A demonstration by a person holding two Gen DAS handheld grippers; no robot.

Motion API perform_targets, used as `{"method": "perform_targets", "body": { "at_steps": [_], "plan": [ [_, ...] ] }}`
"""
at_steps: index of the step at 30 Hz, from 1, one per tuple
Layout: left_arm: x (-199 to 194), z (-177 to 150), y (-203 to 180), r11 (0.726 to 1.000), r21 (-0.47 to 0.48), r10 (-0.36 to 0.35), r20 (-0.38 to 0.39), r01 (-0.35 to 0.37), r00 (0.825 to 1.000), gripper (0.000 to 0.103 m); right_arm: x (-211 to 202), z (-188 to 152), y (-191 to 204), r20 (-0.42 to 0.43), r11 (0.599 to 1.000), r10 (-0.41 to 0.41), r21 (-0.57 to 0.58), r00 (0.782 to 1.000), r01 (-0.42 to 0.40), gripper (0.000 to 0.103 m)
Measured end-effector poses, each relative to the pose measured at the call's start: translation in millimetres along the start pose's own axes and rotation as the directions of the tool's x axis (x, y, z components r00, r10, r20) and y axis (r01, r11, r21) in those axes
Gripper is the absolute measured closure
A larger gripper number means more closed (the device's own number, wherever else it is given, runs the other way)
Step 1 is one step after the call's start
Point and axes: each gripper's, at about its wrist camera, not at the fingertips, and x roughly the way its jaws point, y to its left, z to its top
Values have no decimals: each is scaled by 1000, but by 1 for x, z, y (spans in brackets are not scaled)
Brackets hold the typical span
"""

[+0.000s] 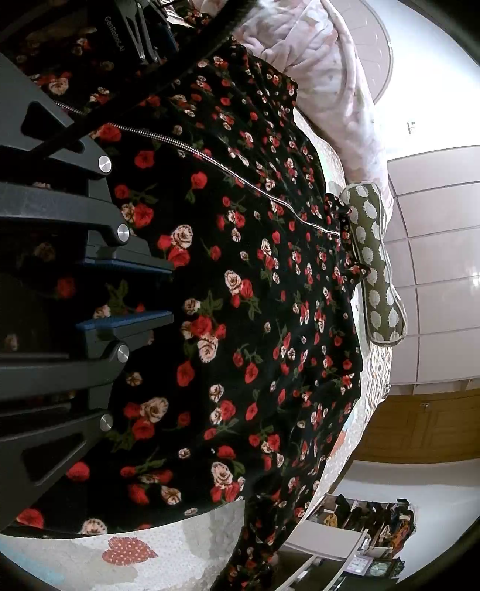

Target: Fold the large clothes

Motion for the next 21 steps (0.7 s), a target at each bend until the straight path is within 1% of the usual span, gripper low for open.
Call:
{"method": "perform_targets", "body": {
  "at_steps": [7,17,21],
  "plan": [
    [0,0,0,1000,-1,-2,0,2,1000,20,0,2,-2,3,1000,5,1,1000,-5,82],
    [-1,0,0,1000,0,5,0,-5,1000,18,0,2,3,4,999,-33,-33,999,33,82],
    [-2,-2,-2,1000,5,17,2,-17,1000,16,1,3,1,5,999,-34,-35,999,34,81]
  ]
}}
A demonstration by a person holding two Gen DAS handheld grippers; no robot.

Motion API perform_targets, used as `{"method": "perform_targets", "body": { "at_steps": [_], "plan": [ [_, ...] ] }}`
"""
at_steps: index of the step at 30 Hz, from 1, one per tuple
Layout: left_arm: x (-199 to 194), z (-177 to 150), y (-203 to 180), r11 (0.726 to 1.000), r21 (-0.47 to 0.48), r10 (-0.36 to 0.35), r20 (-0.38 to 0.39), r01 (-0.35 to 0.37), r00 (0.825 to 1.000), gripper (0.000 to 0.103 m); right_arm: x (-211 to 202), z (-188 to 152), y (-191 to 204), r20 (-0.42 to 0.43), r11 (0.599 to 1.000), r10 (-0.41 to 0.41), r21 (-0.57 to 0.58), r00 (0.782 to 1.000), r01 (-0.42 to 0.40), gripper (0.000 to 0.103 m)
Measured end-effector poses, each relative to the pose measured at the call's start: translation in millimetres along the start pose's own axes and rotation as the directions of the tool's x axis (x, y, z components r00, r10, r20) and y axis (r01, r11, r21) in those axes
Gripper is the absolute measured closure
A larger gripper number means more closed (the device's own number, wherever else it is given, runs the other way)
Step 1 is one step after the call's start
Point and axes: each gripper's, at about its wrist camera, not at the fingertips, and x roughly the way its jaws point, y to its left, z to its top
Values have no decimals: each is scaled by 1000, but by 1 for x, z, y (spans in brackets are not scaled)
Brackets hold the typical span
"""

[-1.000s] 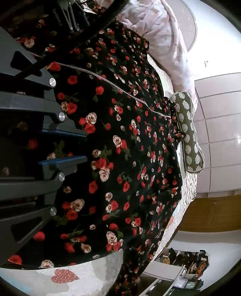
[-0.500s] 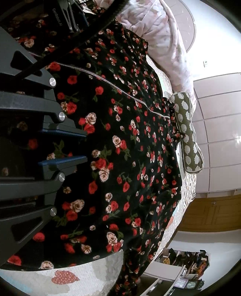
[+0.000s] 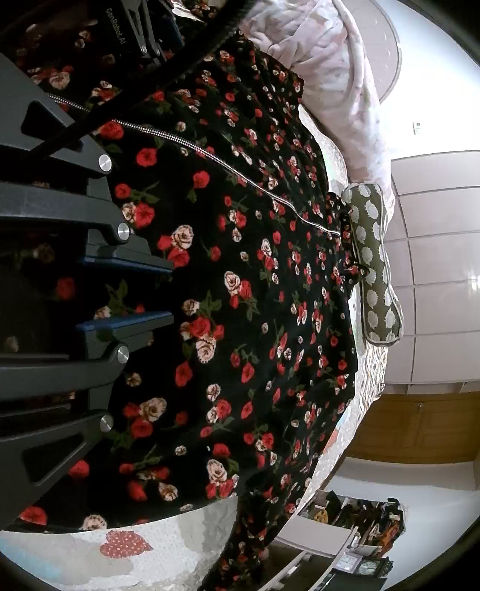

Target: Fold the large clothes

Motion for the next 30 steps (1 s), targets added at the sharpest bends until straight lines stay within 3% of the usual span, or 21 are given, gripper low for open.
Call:
{"method": "perform_targets", "body": {
  "at_steps": [30],
  "plan": [
    [-2,-1,-1,1000,5,13,5,-13,1000,12,-4,-4,-1,12,1000,11,9,1000,-11,75]
  ]
}}
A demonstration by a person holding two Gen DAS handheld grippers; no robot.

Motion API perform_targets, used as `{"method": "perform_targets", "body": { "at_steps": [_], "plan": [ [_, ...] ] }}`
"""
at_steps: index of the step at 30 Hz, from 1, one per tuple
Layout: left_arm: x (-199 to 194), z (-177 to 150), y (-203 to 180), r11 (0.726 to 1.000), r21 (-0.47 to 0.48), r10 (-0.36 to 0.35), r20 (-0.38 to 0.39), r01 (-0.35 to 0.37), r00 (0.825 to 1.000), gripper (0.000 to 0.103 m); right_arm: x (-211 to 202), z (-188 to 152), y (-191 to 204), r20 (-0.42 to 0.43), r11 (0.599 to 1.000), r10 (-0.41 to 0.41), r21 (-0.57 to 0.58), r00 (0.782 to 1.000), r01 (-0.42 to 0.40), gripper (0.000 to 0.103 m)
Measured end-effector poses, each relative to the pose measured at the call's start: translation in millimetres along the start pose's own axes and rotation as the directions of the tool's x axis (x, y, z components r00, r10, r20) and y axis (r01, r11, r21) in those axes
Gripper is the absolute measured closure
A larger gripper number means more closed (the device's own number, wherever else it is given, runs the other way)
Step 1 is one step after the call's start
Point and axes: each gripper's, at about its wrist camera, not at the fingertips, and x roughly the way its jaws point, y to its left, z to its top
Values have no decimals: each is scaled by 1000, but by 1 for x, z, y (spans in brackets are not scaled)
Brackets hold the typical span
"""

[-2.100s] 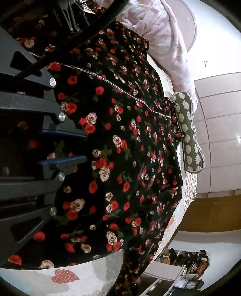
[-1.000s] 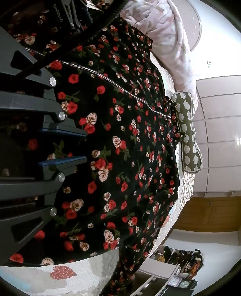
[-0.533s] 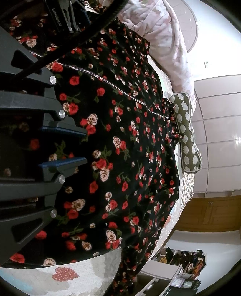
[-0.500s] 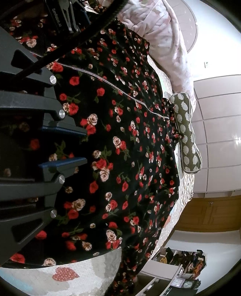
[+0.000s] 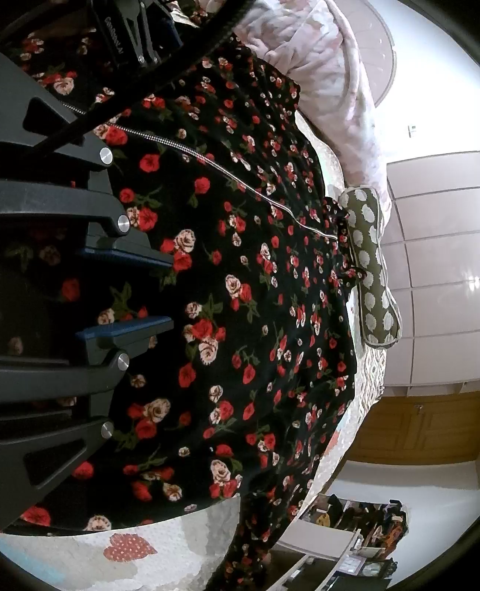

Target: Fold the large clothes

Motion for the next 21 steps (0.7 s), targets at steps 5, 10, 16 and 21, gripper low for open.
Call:
{"method": "perform_targets", "body": {
  "at_steps": [5,10,16,21],
  "plan": [
    [0,0,-1,1000,0,4,0,-4,1000,12,0,0,4,-1,1000,-12,-16,1000,12,75],
    [-1,0,1,1000,3,11,0,-11,1000,11,-1,0,4,-1,1000,-11,-17,1000,11,74],
    [-1,2,3,999,9,34,2,-34,999,9,-1,0,4,0,1000,-14,-19,1000,14,74],
    [-5,2,6,1000,2,6,5,-6,1000,9,-1,0,3,0,1000,-12,-18,1000,12,74]
  ]
}}
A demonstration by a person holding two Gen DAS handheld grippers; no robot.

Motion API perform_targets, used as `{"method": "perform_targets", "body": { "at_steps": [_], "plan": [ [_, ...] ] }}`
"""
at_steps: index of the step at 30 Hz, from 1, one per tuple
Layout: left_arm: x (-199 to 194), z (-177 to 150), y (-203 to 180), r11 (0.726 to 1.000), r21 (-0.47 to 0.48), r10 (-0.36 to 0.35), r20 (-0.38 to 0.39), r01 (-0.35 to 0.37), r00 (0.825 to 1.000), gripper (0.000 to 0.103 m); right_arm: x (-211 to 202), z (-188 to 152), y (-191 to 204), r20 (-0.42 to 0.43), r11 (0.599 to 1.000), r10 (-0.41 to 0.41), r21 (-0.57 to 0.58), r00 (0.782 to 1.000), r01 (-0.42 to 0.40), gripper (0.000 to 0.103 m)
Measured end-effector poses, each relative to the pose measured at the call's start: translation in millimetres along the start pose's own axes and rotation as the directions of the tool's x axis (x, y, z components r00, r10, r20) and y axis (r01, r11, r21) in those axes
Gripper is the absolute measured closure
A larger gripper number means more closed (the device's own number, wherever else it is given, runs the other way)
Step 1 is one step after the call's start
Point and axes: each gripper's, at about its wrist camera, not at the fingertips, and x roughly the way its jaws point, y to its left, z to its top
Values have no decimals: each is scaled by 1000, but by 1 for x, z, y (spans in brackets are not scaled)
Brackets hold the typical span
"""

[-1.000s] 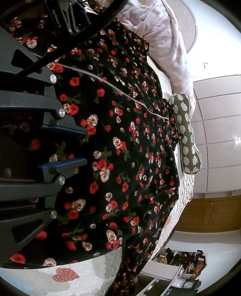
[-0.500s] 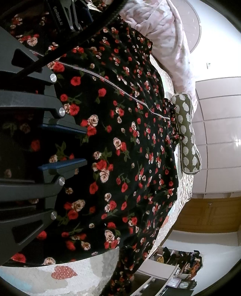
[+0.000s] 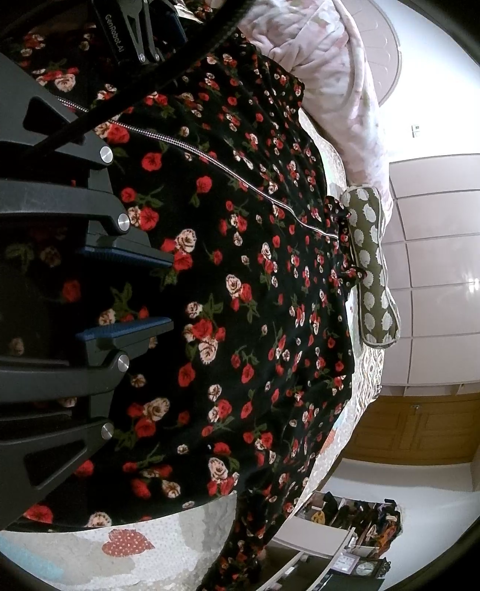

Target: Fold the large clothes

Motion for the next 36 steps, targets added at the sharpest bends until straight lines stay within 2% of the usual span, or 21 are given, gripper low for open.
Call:
{"method": "perform_targets", "body": {
  "at_steps": [1,5,7,10,12,13,14,16,19,20,23,24,25,26,27,28,29,31,33,34,36],
  "plan": [
    [-2,0,2,1000,-8,-22,-2,22,1000,10,0,0,0,0,1000,0,0,1000,0,74],
    [-25,3,34,981,-116,-158,-38,153,987,31,-1,0,0,1,1000,6,2,1000,-6,73],
    [-45,4,61,964,-170,-210,-6,206,978,31,0,0,-1,2,1000,13,6,1000,-13,73],
    [-71,7,116,960,-235,-136,78,151,988,28,-1,0,-1,2,1000,12,4,1000,-12,71],
    [-75,5,167,948,-313,-31,102,62,994,12,-1,0,-1,2,1000,12,4,1000,-12,71],
    [-74,4,182,939,-342,-3,98,37,995,12,-1,0,-1,2,1000,12,3,1000,-12,71],
    [-66,1,214,912,-410,36,77,-1,996,12,-1,0,0,2,1000,12,3,1000,-12,70],
    [-52,-4,254,865,-502,42,43,-15,998,12,-1,0,0,2,1000,11,2,1000,-11,70],
    [-26,-18,318,743,-669,-3,2,4,1000,12,-1,0,0,3,1000,12,3,1000,-12,70],
    [-15,-23,340,680,-733,-30,0,21,1000,12,0,0,0,2,1000,12,3,1000,-12,70],
    [5,-30,372,565,-823,-60,31,59,998,12,-1,0,1,3,1000,10,2,1000,-10,70],
    [8,-26,377,551,-833,-42,42,58,998,12,0,0,0,3,1000,9,1,1000,-9,70],
    [7,-23,378,552,-832,-27,41,49,999,12,-1,0,1,2,1000,9,2,1000,-9,70],
    [10,-14,379,569,-822,-12,37,37,999,18,-1,0,1,3,1000,10,2,1000,-10,70],
    [15,-7,380,588,-808,-11,28,29,1000,45,-1,0,1,3,1000,10,0,1000,-10,70],
    [20,0,383,608,-794,5,-11,-12,1000,65,-1,0,1,2,1000,9,-1,1000,-9,70],
    [24,5,385,627,-776,32,-61,-67,998,94,-1,0,1,2,1000,8,-2,1000,-8,70],
    [22,14,395,634,-767,62,-72,-95,995,93,0,0,1,2,1000,6,-5,1000,-6,70],
    [3,24,404,648,-742,170,-77,-170,982,93,0,0,1,2,1000,7,-6,1000,-7,69],
    [-11,34,407,668,-712,239,-67,-214,969,93,1,1,1,1,1000,7,-7,1000,-7,69],
    [-29,50,409,697,-672,295,-47,-249,954,94,1,1,0,1,1000,6,-10,1000,-6,69]
  ]
}}
